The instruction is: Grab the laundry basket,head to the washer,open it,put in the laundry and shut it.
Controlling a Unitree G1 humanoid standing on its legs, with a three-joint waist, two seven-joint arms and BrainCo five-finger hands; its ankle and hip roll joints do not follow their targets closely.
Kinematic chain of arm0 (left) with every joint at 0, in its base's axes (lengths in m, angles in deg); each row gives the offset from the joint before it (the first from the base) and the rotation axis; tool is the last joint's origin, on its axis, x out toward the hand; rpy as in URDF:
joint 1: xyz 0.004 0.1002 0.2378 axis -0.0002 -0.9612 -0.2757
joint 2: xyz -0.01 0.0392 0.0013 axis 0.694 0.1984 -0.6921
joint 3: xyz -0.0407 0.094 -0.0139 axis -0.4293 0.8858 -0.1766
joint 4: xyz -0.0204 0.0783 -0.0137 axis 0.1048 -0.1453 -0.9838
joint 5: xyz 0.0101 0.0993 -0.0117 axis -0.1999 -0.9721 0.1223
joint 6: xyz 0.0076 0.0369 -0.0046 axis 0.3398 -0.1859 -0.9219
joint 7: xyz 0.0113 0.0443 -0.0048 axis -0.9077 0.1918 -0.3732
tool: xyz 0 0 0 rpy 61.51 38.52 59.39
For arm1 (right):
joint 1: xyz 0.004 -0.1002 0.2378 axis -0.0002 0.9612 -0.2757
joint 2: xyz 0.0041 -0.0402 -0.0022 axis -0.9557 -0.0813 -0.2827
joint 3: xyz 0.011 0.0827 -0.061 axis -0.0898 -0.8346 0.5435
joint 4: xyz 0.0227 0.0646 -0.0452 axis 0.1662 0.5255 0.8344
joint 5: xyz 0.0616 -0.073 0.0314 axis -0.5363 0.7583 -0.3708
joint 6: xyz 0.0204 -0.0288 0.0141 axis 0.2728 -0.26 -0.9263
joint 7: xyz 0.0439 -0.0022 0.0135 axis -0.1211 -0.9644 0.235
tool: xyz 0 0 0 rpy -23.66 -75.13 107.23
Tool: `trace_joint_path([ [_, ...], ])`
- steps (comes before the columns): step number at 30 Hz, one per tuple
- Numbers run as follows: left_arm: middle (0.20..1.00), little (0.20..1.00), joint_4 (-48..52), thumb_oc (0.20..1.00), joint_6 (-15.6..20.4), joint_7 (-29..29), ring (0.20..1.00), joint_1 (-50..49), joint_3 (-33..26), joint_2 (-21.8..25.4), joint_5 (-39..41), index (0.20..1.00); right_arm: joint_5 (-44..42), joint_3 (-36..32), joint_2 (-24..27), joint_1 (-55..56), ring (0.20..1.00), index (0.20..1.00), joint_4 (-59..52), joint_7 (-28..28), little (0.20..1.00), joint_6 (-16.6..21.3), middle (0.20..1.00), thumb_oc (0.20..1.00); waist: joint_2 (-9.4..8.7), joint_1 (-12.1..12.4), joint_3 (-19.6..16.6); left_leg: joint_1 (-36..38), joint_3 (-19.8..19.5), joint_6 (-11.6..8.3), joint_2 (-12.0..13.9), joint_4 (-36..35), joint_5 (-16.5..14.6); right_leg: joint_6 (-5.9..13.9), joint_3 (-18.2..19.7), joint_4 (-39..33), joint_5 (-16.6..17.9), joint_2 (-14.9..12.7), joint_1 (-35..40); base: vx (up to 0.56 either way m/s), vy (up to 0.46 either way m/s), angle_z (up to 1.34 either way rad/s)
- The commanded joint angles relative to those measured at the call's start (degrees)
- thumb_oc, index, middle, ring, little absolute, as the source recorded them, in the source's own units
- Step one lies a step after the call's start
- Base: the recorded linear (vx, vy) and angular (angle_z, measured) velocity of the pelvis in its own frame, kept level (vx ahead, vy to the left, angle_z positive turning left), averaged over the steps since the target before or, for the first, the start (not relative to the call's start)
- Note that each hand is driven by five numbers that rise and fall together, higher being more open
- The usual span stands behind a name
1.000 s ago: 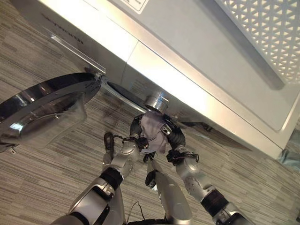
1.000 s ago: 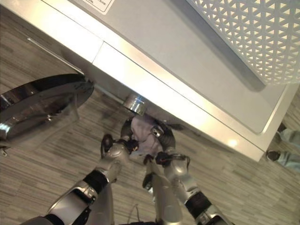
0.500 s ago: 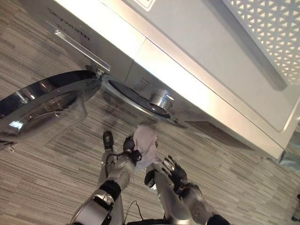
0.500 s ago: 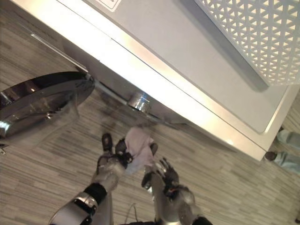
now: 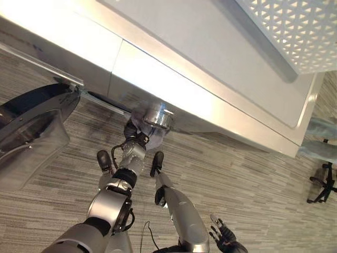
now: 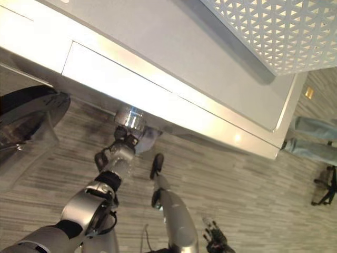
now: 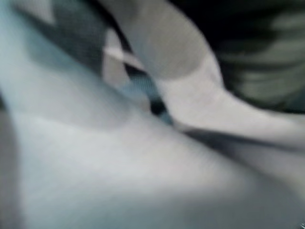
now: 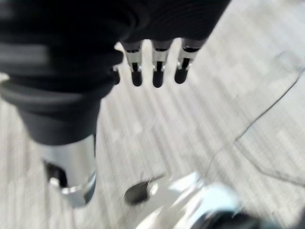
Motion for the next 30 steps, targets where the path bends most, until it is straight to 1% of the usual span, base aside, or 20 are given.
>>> trace_joint_path([
  [1,0.2,0.2,3.4,0.2,3.6,-2.4,0.2,4.4,0.2,3.0,1.7,0.2,1.7,0.0,2.7,-1.7,1.0,1.0,-8.7,-0.6,1.0,0.8,1.0,1.0,-1.59,1.7,3.8,7.1,6.0,-1.46,-2.0,-12.3,1.4,1.56,1.1,5.7,-10.9,3.3,8.1,0.01,0.007,-0.2],
  [2,0.2,0.2,3.5,0.2,5.1,-3.9,0.2,6.8,-2.8,5.8,3.6,0.2,1.6,0.6,2.6,-2.0,1.0,1.0,-10.1,-0.3,1.0,1.3,1.0,1.0,-2.27,1.2,3.4,6.5,6.3,-1.43,-1.8,-12.3,1.0,1.97,2.0,5.0,-9.9,3.5,7.8,0.01,0.007,-0.33],
  [3,0.2,0.2,3.3,0.2,5.1,-3.8,0.2,7.0,-2.9,6.0,3.7,0.2,1.6,0.7,2.6,-2.1,1.0,1.0,-10.1,-0.3,1.0,1.3,1.0,1.0,-2.36,1.1,3.4,6.4,6.4,-1.42,-1.8,-12.3,1.0,2.0,2.1,4.9,-9.8,3.5,7.7,0.0,0.014,-0.39],
  [5,0.2,0.2,2.8,0.2,6.3,-5.7,0.2,11.2,-5.6,10.1,5.2,0.2,1.7,1.2,2.8,-2.5,1.0,1.0,-11.8,-0.1,1.0,1.7,1.0,1.0,-3.34,0.2,2.7,5.7,6.8,-1.36,-1.6,-12.3,0.6,2.54,3.3,4.2,-8.4,3.7,7.2,-0.01,0.033,-0.31],
  [6,0.2,0.2,2.6,0.2,6.2,-5.6,0.2,11.5,-5.7,10.3,5.3,0.2,1.7,1.3,2.8,-2.7,1.0,1.0,-11.8,-0.2,1.0,1.7,1.0,1.0,-3.44,0.2,2.7,5.6,6.9,-1.35,-1.6,-12.3,0.5,2.56,3.4,4.1,-8.3,3.7,7.1,0.0,0.024,-0.28],
  [8,0.2,0.2,1.7,0.2,6.2,-6.5,0.2,16.2,-6.1,14.1,5.2,0.2,2.7,2.4,3.7,-2.3,1.0,1.0,-13.6,0.3,1.0,1.8,1.0,1.0,-3.92,-0.9,2.1,5.4,7.4,-1.23,-1.5,-12.3,0.0,2.96,4.5,3.4,-7.0,3.7,6.8,0.01,0.014,-0.34],
  [9,0.2,0.2,1.4,0.2,6.2,-6.4,0.2,16.5,-6.2,14.3,5.3,0.2,2.7,2.5,3.7,-2.3,1.0,1.0,-13.8,0.3,1.0,1.7,1.0,1.0,-3.99,-1.0,2.1,5.3,7.5,-1.21,-1.5,-12.3,0.0,3.0,4.6,3.3,-6.9,3.7,6.8,0.01,0.034,-0.26],
  [10,0.2,0.2,1.9,0.2,7.2,-7.3,0.2,19.4,-6.8,16.8,6.2,0.2,3.2,3.0,4.3,-2.1,1.0,1.0,-14.5,0.6,1.0,1.5,1.0,1.0,-4.08,-1.6,1.8,5.3,7.7,-1.13,-1.6,-12.3,-0.3,3.34,5.3,3.1,-6.1,3.8,6.7,0.0,0.042,-0.17],
  [12,0.2,0.2,3.3,0.2,8.6,-7.9,0.2,21.9,-7.5,19.6,6.9,0.2,3.5,3.3,5.0,-2.5,1.0,1.0,-15.4,0.8,1.0,1.4,1.0,1.0,-4.26,-1.9,1.8,5.2,8.1,-1.04,-1.7,-12.2,-0.5,3.61,6.0,3.0,-5.6,3.8,6.5,0.0,0.037,-0.12],
  [15,0.2,0.2,4.4,0.2,9.4,-8.8,0.2,24.4,-7.2,21.7,7.0,0.2,3.6,3.8,6.1,-2.0,1.0,1.0,-16.6,1.5,1.0,1.0,1.0,1.0,-4.26,-2.1,1.9,4.8,8.3,-0.89,-1.9,-12.2,-0.7,3.68,6.3,2.9,-5.3,3.7,6.3,0.01,-0.019,-0.12],
  [19,0.2,0.2,7.1,0.2,9.6,-9.9,0.2,30.1,-3.1,20.5,4.8,0.2,3.8,3.7,8.1,-1.1,1.0,1.0,-17.7,1.9,1.0,0.4,1.0,1.0,-2.93,-2.8,2.7,3.6,7.9,-0.47,-2.9,-12.1,-0.7,3.39,6.6,2.8,-5.6,3.5,5.4,0.01,-0.022,-0.06],
  [20,0.2,0.2,7.6,0.2,9.5,-10.0,0.2,31.1,-2.6,19.4,4.7,0.2,3.8,3.5,8.5,-1.4,1.0,1.0,-17.7,1.8,1.0,0.4,1.0,1.0,-2.26,-2.9,2.9,3.3,7.8,-0.35,-3.3,-12.2,-0.8,3.35,6.6,2.7,-5.7,3.4,5.1,0.04,-0.014,0.16],
  [21,0.2,0.2,7.6,0.2,9.2,-9.9,0.2,33.8,-0.9,16.7,5.0,0.2,3.8,3.6,9.1,-2.2,1.0,1.0,-17.5,1.4,1.0,0.2,1.0,1.0,-1.17,-3.2,3.1,3.0,7.7,-0.14,-3.9,-12.2,-0.8,3.27,6.7,2.9,-5.9,3.3,4.6,0.04,-0.008,0.17],
  [23,0.2,0.2,6.6,0.2,8.1,-9.2,0.2,37.1,0.8,14.3,6.8,0.2,3.2,3.2,9.7,-3.6,1.0,1.0,-17.9,0.9,1.0,0.1,1.0,1.0,-0.11,-3.6,2.7,2.8,7.8,0.13,-4.3,-12.3,-0.9,3.41,6.8,3.0,-5.8,3.1,4.3,0.02,0.006,0.12],
  [24,0.2,0.2,6.1,0.2,8.1,-8.9,0.2,37.7,0.9,14.3,7.1,0.2,3.2,2.9,9.6,-3.8,1.0,1.0,-17.9,0.9,1.0,0.0,1.0,1.0,0.0,-3.4,2.9,2.7,7.8,0.18,-4.3,-12.3,-1.0,3.46,6.8,3.0,-5.7,3.1,4.1,0.03,0.015,0.02],
  [25,0.2,0.2,5.5,0.2,7.0,-7.5,0.2,44.2,4.5,12.7,9.9,0.2,2.4,2.3,11.0,-4.8,1.0,1.0,-18.8,0.6,1.0,0.0,1.0,1.0,1.18,-4.5,2.0,3.0,8.0,0.37,-4.8,-12.4,-1.2,3.53,7.7,3.5,-5.7,3.0,3.9,0.04,0.021,0.03],
  [26,0.2,0.2,5.6,0.2,7.2,-6.4,0.2,47.5,5.7,12.7,11.5,0.2,2.2,1.5,11.5,-5.5,1.0,1.0,-19.5,0.4,1.0,-0.3,1.0,1.0,1.51,-4.6,2.3,3.0,8.0,0.45,-4.9,-12.4,-1.2,3.59,7.9,3.8,-5.8,2.9,3.6,0.03,0.017,0.06],
  [27,0.2,0.2,5.5,0.2,7.2,-6.3,0.2,47.6,5.7,12.7,11.6,0.2,2.2,1.5,11.4,-5.6,1.0,1.0,-19.5,0.4,1.0,-0.3,1.0,1.0,1.51,-4.6,2.4,3.0,8.0,0.45,-4.9,-12.4,-1.2,3.6,7.9,3.9,-5.9,2.9,3.6,0.03,0.005,0.06],
  [28,0.2,0.2,10.8,0.2,8.5,-5.3,0.2,52.2,9.3,11.5,13.1,0.2,1.8,1.0,13.6,-6.6,1.0,1.0,-21.5,0.1,1.0,0.2,1.0,1.0,2.32,-5.2,1.8,3.0,8.1,0.55,-5.1,-12.4,-1.1,3.53,8.2,4.3,-6.1,3.0,3.3,0.0,0.0,0.0],
  [30,0.2,0.2,15.4,0.2,10.3,-6.1,0.2,55.2,12.3,11.5,12.3,0.2,1.1,0.1,15.0,-6.5,1.0,1.0,-24.0,-0.1,1.0,0.2,1.0,1.0,2.89,-5.4,1.6,2.7,8.1,0.74,-5.2,-12.4,-1.1,3.71,8.3,4.4,-6.1,3.0,2.9,0.0,-0.002,0.02],
])
